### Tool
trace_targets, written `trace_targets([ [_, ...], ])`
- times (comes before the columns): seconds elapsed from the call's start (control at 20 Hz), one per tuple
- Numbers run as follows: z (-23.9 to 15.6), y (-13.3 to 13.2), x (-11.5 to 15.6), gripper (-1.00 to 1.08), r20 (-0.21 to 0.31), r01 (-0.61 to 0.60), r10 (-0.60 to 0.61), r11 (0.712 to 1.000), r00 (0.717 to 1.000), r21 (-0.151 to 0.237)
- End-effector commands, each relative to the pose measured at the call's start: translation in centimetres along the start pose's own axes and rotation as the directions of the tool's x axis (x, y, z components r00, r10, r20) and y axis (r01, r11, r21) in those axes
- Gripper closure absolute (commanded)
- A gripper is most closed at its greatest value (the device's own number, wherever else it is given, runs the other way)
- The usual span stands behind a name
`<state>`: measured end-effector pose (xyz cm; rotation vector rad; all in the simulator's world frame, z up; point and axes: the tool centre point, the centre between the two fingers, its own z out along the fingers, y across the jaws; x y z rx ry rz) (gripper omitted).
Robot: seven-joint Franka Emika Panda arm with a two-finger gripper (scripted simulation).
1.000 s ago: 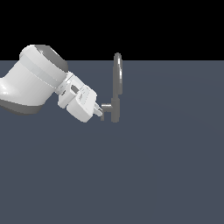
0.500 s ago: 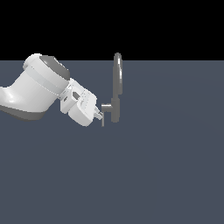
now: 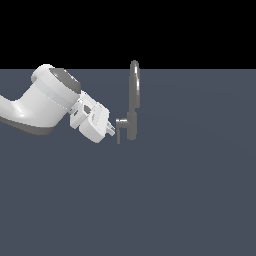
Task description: Turn on the faucet by rotating a designated handle.
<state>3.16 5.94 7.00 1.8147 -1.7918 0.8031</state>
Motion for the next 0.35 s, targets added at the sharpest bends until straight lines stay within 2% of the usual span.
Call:
trace_targets([
  [0.0, 3.2, 0.9, -0.8, 1.08, -0.023, 0.017, -0.018, 0.999, 1.0, -0.037],
  [0.3, 4.6, 0.2, -1.6, 1.08, -0.024, 0.021, -0.022, 0.999, 0.999, -0.05],
])
